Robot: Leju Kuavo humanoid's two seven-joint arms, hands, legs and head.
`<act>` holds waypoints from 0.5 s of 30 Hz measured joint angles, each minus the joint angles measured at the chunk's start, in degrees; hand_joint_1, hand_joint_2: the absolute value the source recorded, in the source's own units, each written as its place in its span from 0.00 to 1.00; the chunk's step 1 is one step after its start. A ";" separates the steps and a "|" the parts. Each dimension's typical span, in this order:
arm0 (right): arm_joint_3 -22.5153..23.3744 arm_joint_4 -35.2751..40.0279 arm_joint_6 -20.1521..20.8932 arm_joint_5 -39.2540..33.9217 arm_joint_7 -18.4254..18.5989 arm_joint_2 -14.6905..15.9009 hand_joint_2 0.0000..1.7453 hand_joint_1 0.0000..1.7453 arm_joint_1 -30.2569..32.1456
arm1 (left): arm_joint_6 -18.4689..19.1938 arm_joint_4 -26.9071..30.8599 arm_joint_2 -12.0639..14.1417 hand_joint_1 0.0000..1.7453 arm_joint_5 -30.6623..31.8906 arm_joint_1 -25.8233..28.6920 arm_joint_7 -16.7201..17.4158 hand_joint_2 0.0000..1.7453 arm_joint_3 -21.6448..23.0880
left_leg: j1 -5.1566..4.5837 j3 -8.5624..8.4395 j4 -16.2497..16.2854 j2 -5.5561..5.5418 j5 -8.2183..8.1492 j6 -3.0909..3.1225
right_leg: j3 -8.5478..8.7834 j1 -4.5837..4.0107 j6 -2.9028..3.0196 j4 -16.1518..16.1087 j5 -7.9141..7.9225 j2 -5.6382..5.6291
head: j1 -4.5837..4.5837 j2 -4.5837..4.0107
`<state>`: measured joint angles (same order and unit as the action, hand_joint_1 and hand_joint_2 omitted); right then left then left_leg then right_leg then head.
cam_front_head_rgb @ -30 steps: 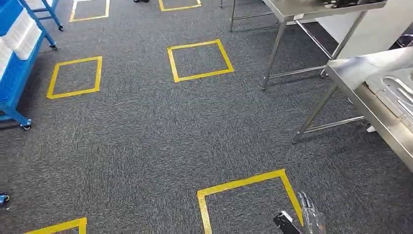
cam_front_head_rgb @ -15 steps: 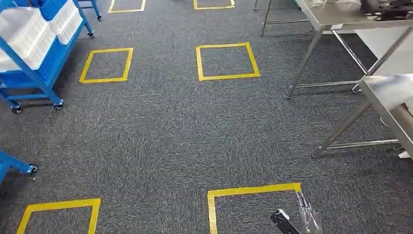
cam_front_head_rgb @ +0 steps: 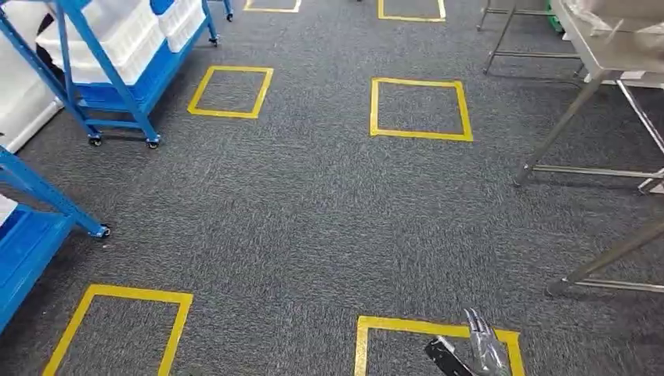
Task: Take the parts from the cabinet and place them on the table.
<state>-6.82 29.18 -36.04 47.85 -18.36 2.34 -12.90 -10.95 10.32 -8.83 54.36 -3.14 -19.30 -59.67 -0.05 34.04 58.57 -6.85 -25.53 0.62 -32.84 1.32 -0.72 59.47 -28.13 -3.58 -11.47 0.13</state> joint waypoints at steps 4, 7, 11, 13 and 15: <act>0.00 -0.09 -0.09 0.00 0.02 -0.74 0.00 0.00 -0.35 | 0.02 0.00 0.52 0.00 0.22 0.73 0.04 0.00 -0.26 | 0.01 0.63 0.88 1.48 -0.62 -1.21 | 0.67 0.16 1.54 -1.20 0.62 2.21 | -0.02 0.00; 0.09 -0.39 -0.63 -0.66 -0.88 -0.74 0.00 0.00 0.49 | 0.15 0.00 0.74 0.00 0.99 0.44 0.37 0.00 -0.26 | 0.36 6.68 13.35 5.89 -6.91 -1.80 | 0.95 -0.43 2.36 -1.29 0.28 4.76 | -0.02 0.00; 0.20 -0.79 -0.70 -0.96 -1.73 -0.74 0.00 0.00 1.32 | -0.30 0.00 0.92 0.00 1.36 0.87 1.40 0.00 -0.26 | 0.78 5.42 11.06 6.84 -3.29 -2.16 | 1.33 -0.57 2.22 -1.18 -0.25 7.62 | -0.02 0.00; 0.20 -0.85 -0.68 -0.98 -1.79 -0.79 0.00 0.00 1.38 | -0.74 0.00 1.07 0.00 1.44 0.81 1.75 0.00 -0.29 | 0.62 0.04 1.26 10.38 0.39 -1.59 | 1.97 -0.61 1.82 -1.18 -0.69 8.74 | -0.02 0.00; 0.26 -0.92 -0.68 -1.05 -1.79 -0.79 0.00 0.00 1.40 | -0.90 0.00 1.07 0.00 1.95 0.48 1.92 0.00 -0.29 | -0.26 -0.48 -0.19 10.87 -0.28 -0.79 | 2.06 -1.04 1.07 -1.06 -1.06 9.87 | 0.00 0.00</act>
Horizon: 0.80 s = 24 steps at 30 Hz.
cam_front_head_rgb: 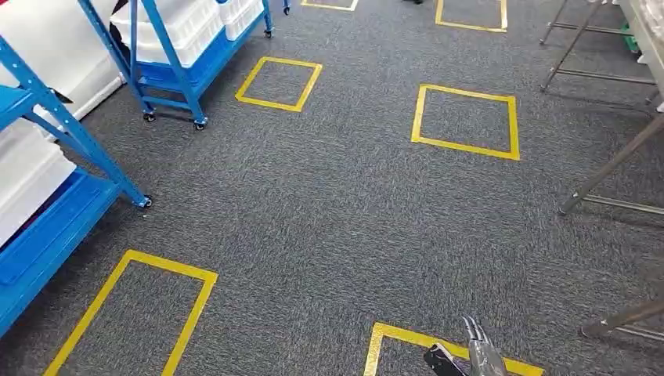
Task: Take the parts from the cabinet and place them on the table.
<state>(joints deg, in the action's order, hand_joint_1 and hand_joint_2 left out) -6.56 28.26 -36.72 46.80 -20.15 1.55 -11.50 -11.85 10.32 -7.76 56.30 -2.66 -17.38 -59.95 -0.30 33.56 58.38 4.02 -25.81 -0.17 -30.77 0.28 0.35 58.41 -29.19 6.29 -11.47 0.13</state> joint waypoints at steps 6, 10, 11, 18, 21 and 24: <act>0.39 -0.07 -0.55 -0.59 -0.22 -0.04 0.00 0.00 0.61 | -0.04 0.00 -0.04 0.00 0.37 0.07 -0.04 0.00 0.07 | 0.43 -0.51 -1.33 -3.72 0.74 1.74 | -2.38 0.66 -1.25 7.00 -4.89 -4.76 | 0.07 0.00; 1.01 -0.33 -0.15 -0.66 -0.59 0.28 0.00 0.00 1.98 | 0.00 0.00 -0.28 0.00 0.37 0.05 -0.63 0.00 0.07 | 0.29 -0.56 -1.13 -7.15 0.66 1.76 | -7.97 0.66 -1.53 15.98 -6.25 -6.07 | 0.09 0.00; 1.09 -0.33 -0.02 -0.66 -0.70 0.31 0.00 0.00 1.95 | 0.02 0.00 -0.35 0.00 0.37 0.14 -0.63 0.00 0.07 | 0.34 -0.58 -0.94 -7.89 0.59 1.65 | -6.63 0.71 -1.52 12.36 -3.54 -6.17 | 0.07 0.00; 1.44 -0.35 0.07 -0.70 -0.96 0.70 0.00 0.00 2.09 | 0.09 0.00 -0.59 0.00 0.35 0.55 -0.59 0.00 0.07 | 0.57 0.49 -0.18 -11.79 0.32 -0.61 | -1.77 0.77 0.10 0.98 1.04 -8.46 | 0.07 0.00; 1.51 -0.37 0.04 -1.03 -0.96 0.72 0.00 0.00 2.19 | 0.39 0.00 -0.59 0.00 0.35 0.30 -0.55 0.00 0.07 | 0.44 3.04 6.22 -5.79 -3.80 -1.13 | -1.48 0.76 1.23 0.51 1.16 -6.38 | 0.00 0.00; 1.64 -0.65 -0.04 -1.18 -0.96 0.81 0.00 0.00 2.66 | 0.50 0.00 -0.70 0.00 0.07 0.17 -0.72 0.00 0.07 | 0.72 8.57 17.93 -4.68 -8.41 -1.54 | -1.45 0.30 1.57 0.54 0.92 -3.83 | -0.02 0.00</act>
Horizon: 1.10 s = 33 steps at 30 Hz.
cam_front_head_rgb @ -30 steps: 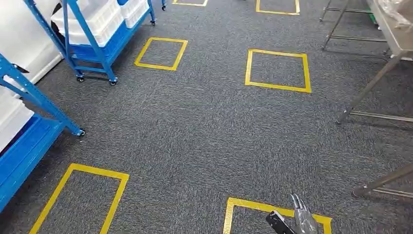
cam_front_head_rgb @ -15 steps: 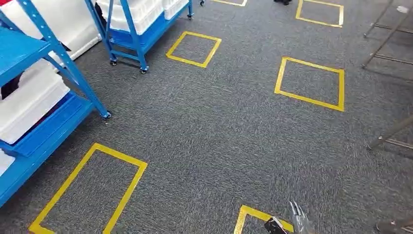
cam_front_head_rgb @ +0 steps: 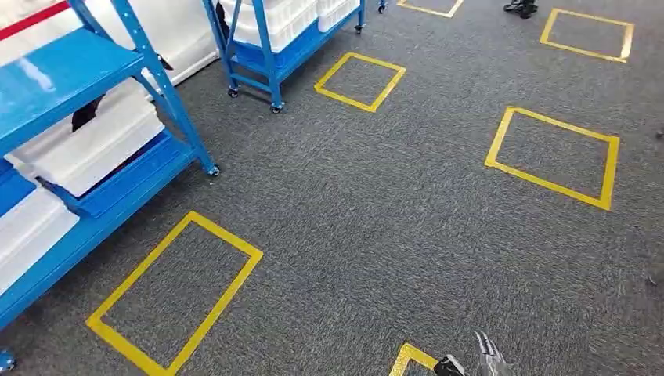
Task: Take the parts from the cabinet and place them on the table.
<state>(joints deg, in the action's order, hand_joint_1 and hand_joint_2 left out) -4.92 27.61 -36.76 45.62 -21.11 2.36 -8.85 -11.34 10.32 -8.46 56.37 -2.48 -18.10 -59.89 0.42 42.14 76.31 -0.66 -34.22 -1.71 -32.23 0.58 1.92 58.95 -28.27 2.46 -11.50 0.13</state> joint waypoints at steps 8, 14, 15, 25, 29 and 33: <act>0.00 -1.00 0.75 -0.19 0.52 -1.81 0.00 0.00 -0.03 | 0.39 0.00 -0.17 0.00 -0.63 -0.11 -2.60 0.00 -0.15 | -1.30 -8.89 -17.77 4.56 7.69 2.05 | 1.12 -0.50 -1.31 0.04 -0.93 4.88 | 0.02 0.00; 0.74 -4.56 2.43 -2.07 0.63 -3.45 0.00 0.00 0.20 | 0.44 0.00 -0.61 0.00 0.39 -0.46 -2.85 0.00 -0.11 | -0.55 -9.71 -19.31 0.10 8.71 3.46 | -4.12 0.08 -2.49 12.42 -8.10 -1.88 | 0.13 0.00; 1.05 -5.39 2.47 -2.47 0.68 -3.56 0.00 0.00 0.54 | 0.44 0.00 -0.70 0.00 0.46 -0.50 -2.58 0.00 -0.09 | -0.60 -9.71 -19.27 -0.95 8.72 3.46 | -5.84 0.16 -2.59 15.71 -9.02 -2.07 | 0.13 0.00; 2.93 -9.73 1.64 -3.89 -0.07 -4.50 0.00 0.00 2.07 | 0.17 0.00 -1.16 0.00 1.05 0.53 -2.51 0.00 -0.07 | -0.15 -8.62 -17.93 -7.09 8.15 0.74 | -0.17 0.58 -1.15 0.58 -0.07 -4.87 | 0.11 0.00; 3.26 -10.19 1.73 -3.17 0.68 -4.70 0.00 0.00 2.10 | -1.66 0.00 -1.18 0.00 1.09 0.10 -0.26 0.00 -0.09 | -0.12 -2.86 -5.35 -0.27 1.45 0.06 | 0.18 0.20 0.08 0.23 -0.18 -1.84 | 0.11 0.00; 3.26 -10.54 2.32 -2.21 1.44 -4.83 0.00 0.00 1.86 | -2.73 0.00 -1.27 0.00 1.20 0.17 3.52 0.00 -0.09 | -0.07 -3.10 -5.58 0.41 3.95 0.10 | 0.45 -0.07 0.16 0.26 -0.52 1.13 | 0.09 0.00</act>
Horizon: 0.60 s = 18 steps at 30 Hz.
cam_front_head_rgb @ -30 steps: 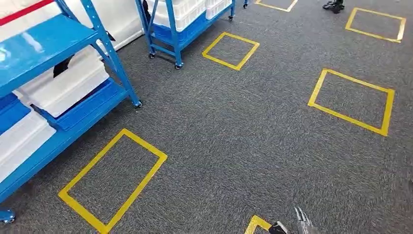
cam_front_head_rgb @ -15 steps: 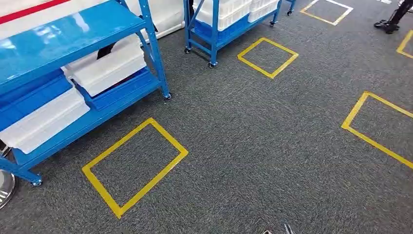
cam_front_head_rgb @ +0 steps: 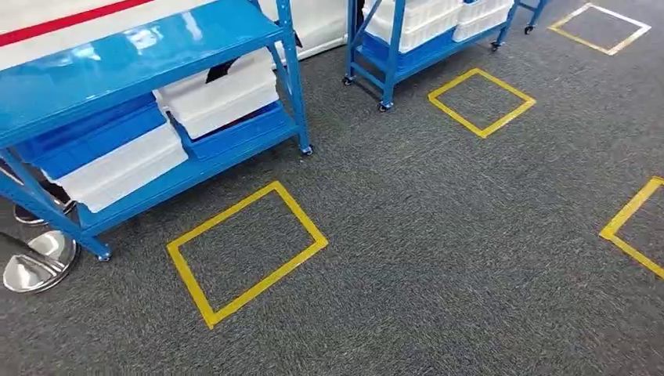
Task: Take the parts from the cabinet and place them on the table.
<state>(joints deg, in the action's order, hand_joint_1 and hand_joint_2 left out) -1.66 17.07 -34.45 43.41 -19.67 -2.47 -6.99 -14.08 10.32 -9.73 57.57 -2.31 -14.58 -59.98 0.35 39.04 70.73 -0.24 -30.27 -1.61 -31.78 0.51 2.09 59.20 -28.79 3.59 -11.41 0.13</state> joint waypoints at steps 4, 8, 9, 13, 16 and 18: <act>0.00 -0.09 0.02 0.54 0.70 -0.20 0.00 0.00 -0.28 | 0.46 0.00 0.00 0.00 -0.02 -0.66 1.70 0.00 -0.02 | -1.20 -6.23 -12.33 4.20 3.82 1.56 | 0.68 -0.40 -0.84 0.04 -0.57 2.43 | 0.02 -0.02; 0.00 -0.09 0.04 0.65 1.18 -0.68 0.00 0.00 -1.10 | 0.44 0.00 -0.04 0.00 -0.13 -0.51 2.96 0.00 -0.07 | -0.97 -7.09 -13.50 1.71 4.50 2.62 | 1.45 -0.46 -2.16 -0.52 -0.89 4.24 | 0.00 0.00; 0.00 -0.11 0.04 0.65 1.20 -0.63 0.00 0.00 -1.30 | 0.46 0.00 -0.13 0.00 -0.18 -0.34 3.04 0.00 -0.09 | -0.71 -7.32 -14.17 1.24 4.85 2.69 | 1.31 0.06 -2.50 0.74 -1.83 1.17 | 0.07 0.00; 0.11 -0.37 0.44 0.39 1.33 -0.63 0.00 0.00 -0.79 | 0.79 0.00 -0.28 0.00 -0.15 -0.97 3.01 0.00 -0.37 | -0.60 -7.13 -14.14 -1.54 5.06 3.04 | -6.27 0.28 -2.83 15.21 -7.67 -2.87 | 0.04 0.00; 0.35 -0.55 0.81 0.33 1.59 -0.41 0.00 0.00 -0.88 | 1.36 0.00 -0.31 0.00 -0.15 -0.87 2.40 0.00 -0.44 | -0.38 -7.32 -13.74 -3.92 4.89 2.75 | -3.97 0.49 -2.92 8.23 -1.33 -3.42 | 0.04 0.00; 0.50 -0.63 0.92 0.15 1.64 -0.13 0.00 0.00 -0.78 | 1.55 0.00 -0.31 0.00 -0.15 -0.97 2.03 0.00 -0.48 | -0.27 -6.89 -13.06 -5.14 4.52 2.19 | -1.30 1.11 -2.92 1.36 1.24 -8.22 | 0.04 0.00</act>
<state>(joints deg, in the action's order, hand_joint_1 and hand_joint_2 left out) -1.16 16.44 -33.53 43.56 -18.03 -2.60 -7.77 -12.52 10.32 -10.03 57.42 -3.28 -12.55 -60.46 0.08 32.14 57.67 -5.38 -25.75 0.58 -33.09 1.62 -0.83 60.57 -27.55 -4.63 -11.37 0.13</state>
